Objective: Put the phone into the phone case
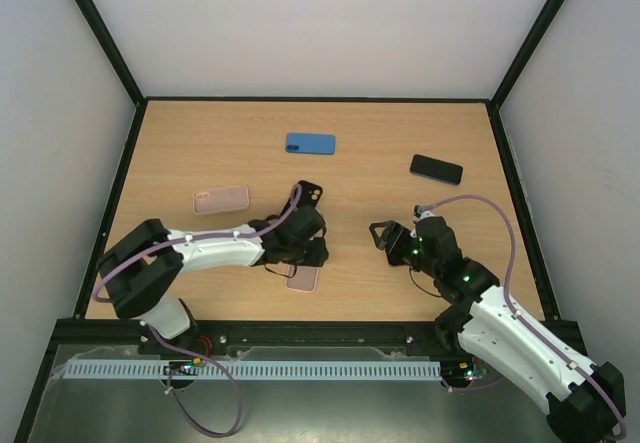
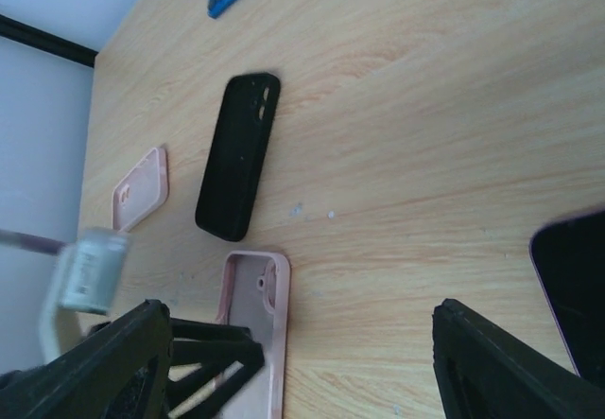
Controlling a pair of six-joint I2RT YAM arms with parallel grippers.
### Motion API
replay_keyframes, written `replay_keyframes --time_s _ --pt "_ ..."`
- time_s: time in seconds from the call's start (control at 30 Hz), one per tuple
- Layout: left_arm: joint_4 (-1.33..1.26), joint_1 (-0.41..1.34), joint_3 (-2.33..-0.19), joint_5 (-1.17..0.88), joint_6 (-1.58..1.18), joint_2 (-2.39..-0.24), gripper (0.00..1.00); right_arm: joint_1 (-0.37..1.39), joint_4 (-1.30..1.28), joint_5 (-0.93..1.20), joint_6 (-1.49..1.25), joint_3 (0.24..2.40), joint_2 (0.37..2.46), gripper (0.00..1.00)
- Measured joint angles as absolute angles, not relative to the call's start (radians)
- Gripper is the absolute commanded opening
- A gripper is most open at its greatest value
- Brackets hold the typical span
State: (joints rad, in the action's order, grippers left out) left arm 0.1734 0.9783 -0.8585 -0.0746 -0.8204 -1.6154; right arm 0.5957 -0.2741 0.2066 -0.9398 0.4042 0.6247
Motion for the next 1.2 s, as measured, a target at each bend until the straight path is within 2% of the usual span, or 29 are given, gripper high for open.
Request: replay_keyframes --time_s 0.1,0.17,0.27,0.33,0.43,0.67,0.77,0.93,1.2 --pt "0.164 0.923 -0.810 -0.088 -0.824 -1.552 0.45 0.596 -0.265 0.224 -0.963 0.380 0.640 0.73" --pt "0.165 0.860 -0.777 -0.086 -0.825 -1.507 0.56 0.596 -0.265 0.227 -0.974 0.376 0.661 0.73" --pt "0.166 0.768 -0.722 -0.080 -0.821 -1.440 0.80 0.596 -0.264 0.223 -0.986 0.377 0.682 0.74" --pt "0.167 0.709 -0.681 -0.076 -0.817 -1.390 0.86 0.596 -0.265 0.216 -0.994 0.382 0.697 0.74" --pt "0.179 0.624 -0.640 -0.070 -0.815 -1.324 0.88 0.596 -0.268 0.194 -1.004 0.397 0.722 0.77" --pt "0.197 0.369 -0.636 -0.008 -0.838 -1.290 0.79 0.596 -0.262 0.166 -1.037 0.413 0.750 0.77" --pt "0.180 0.292 -0.636 -0.004 -0.858 -1.290 0.79 0.596 -0.268 0.138 -1.040 0.421 0.774 0.83" --pt "0.147 0.289 -0.637 -0.056 -0.849 -1.295 0.80 0.596 -0.385 -0.038 -1.131 0.476 0.807 0.90" --pt "0.101 0.340 -0.621 -0.171 -0.786 -1.315 0.83 0.537 -0.548 -0.245 -1.267 0.501 0.854 0.93"
